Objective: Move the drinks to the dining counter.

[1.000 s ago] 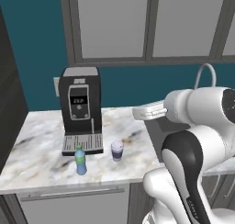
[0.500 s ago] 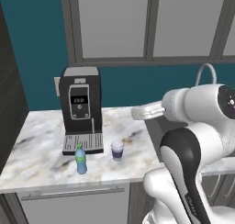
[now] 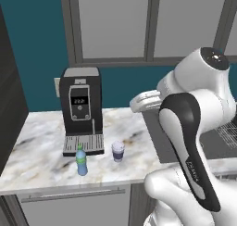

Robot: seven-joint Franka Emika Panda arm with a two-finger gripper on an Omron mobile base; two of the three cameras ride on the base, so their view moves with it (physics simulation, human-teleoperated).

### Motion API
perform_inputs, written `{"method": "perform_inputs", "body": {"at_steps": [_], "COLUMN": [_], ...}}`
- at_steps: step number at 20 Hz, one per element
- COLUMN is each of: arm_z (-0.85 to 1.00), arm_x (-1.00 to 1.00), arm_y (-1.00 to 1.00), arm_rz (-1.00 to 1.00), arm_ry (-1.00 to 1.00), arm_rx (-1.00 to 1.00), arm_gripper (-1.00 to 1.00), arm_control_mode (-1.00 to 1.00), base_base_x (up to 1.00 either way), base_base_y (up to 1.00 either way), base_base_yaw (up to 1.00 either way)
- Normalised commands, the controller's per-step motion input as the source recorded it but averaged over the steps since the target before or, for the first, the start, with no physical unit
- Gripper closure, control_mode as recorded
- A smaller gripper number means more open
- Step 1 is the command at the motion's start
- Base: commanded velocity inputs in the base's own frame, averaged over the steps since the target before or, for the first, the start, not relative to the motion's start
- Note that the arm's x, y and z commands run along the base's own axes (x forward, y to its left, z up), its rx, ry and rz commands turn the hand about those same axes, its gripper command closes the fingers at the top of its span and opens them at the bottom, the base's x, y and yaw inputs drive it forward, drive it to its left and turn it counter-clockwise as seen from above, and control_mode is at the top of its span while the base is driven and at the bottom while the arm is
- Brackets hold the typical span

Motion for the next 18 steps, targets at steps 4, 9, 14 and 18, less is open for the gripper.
{"method": "perform_inputs", "body": {"at_steps": [4, 9, 14, 18], "arm_z": [-0.32, -0.44, -0.44, -0.36], "arm_x": [0.04, 0.0, 0.0, 0.01], "arm_y": [0.0, 0.0, 0.0, 0.0], "arm_rz": [0.01, 0.03, 0.03, 0.07], "arm_ry": [0.26, 0.17, 0.16, 0.01], "arm_rx": [-0.09, -0.09, -0.09, -0.03], "arm_gripper": [-1.0, -1.0, -1.0, -1.0], "arm_control_mode": [-1.0, -1.0, -1.0, -1.0], "base_base_x": [0.0, 0.0, 0.0, 0.0], "base_base_y": [0.0, 0.0, 0.0, 0.0], "base_base_yaw": [0.0, 0.0, 0.0, 0.0]}}
